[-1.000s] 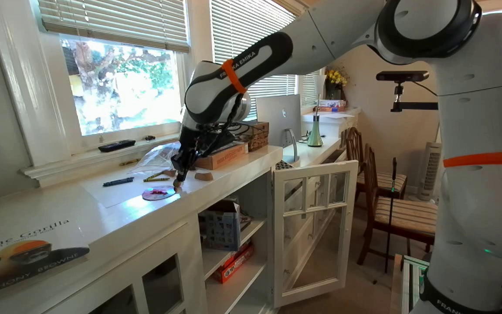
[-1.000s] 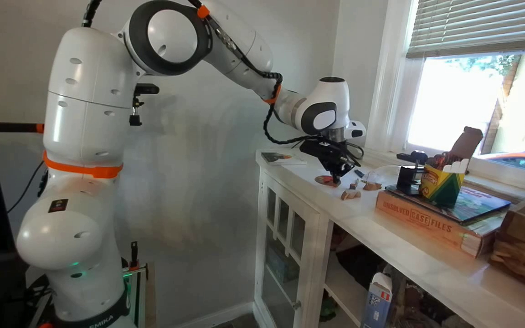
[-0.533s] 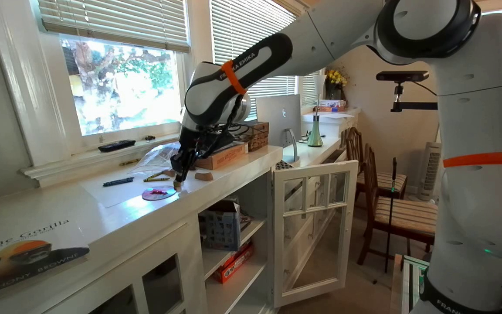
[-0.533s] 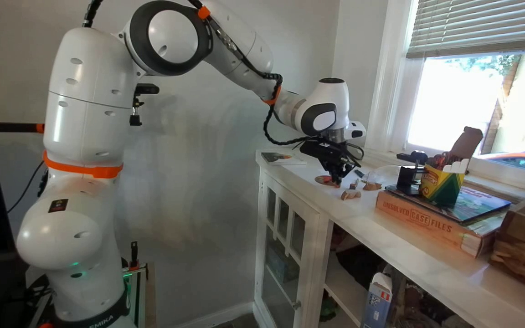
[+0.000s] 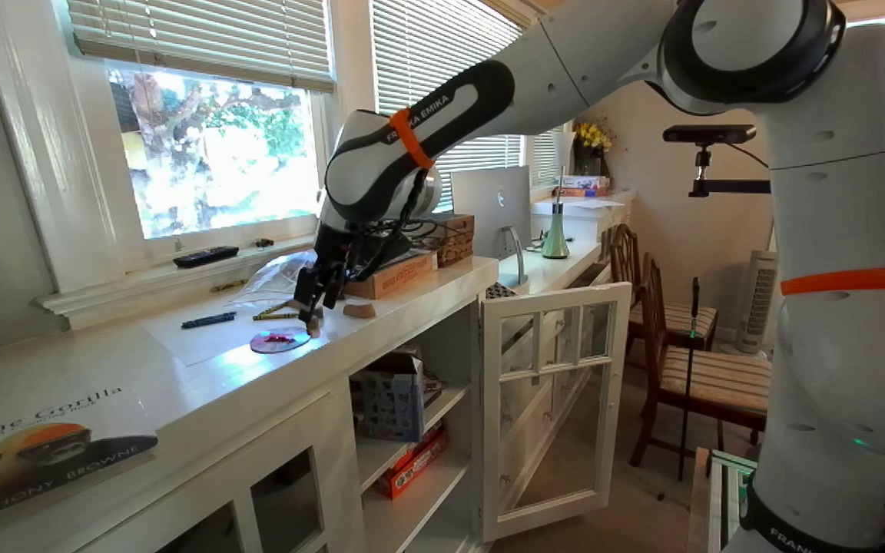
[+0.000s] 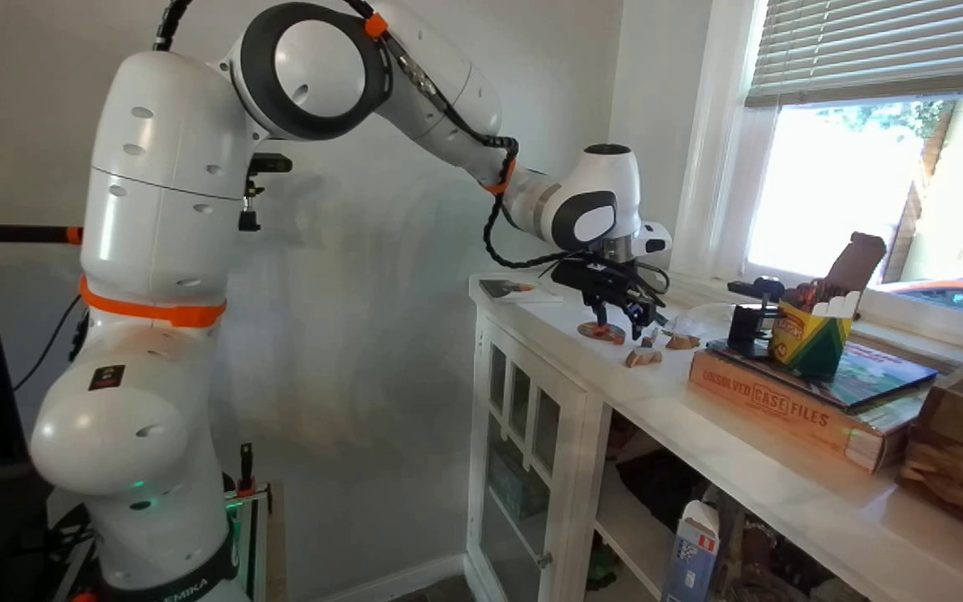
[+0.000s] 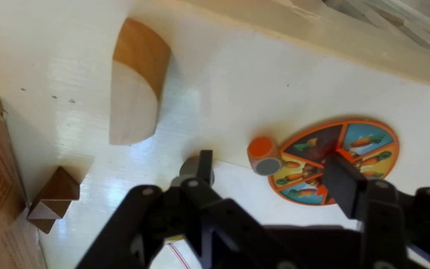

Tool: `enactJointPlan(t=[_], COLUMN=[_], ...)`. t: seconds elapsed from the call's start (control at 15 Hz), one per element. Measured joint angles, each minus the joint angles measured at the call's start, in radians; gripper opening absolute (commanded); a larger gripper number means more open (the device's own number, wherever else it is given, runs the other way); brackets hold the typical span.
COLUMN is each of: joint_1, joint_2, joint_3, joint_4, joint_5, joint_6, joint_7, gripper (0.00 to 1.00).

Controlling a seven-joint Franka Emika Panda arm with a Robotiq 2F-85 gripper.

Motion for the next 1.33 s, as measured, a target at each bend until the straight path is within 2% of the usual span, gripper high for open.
enactJointPlan(t=[0.13,0.33,0.6,0.73,1.33], joint_1=[0.0,0.0,-0.004,-0.005,-0.016], joint_2=[0.008,0.022,0.038,0.042,0.03], joint_3=[0.004,0.012,0.023,0.026,0.017], joint_4=[0.0,0.0,0.0,0.0,0.0], joint_5=[0.0,0.002,0.006,0.007,0.005], joint_6=[0.021,0.045,0.072,0.083,0.092], joint_7=[-0.021,-0.045,-0.072,-0.08,-0.084], gripper=[0.56,0.31,0.02,0.06,0.06])
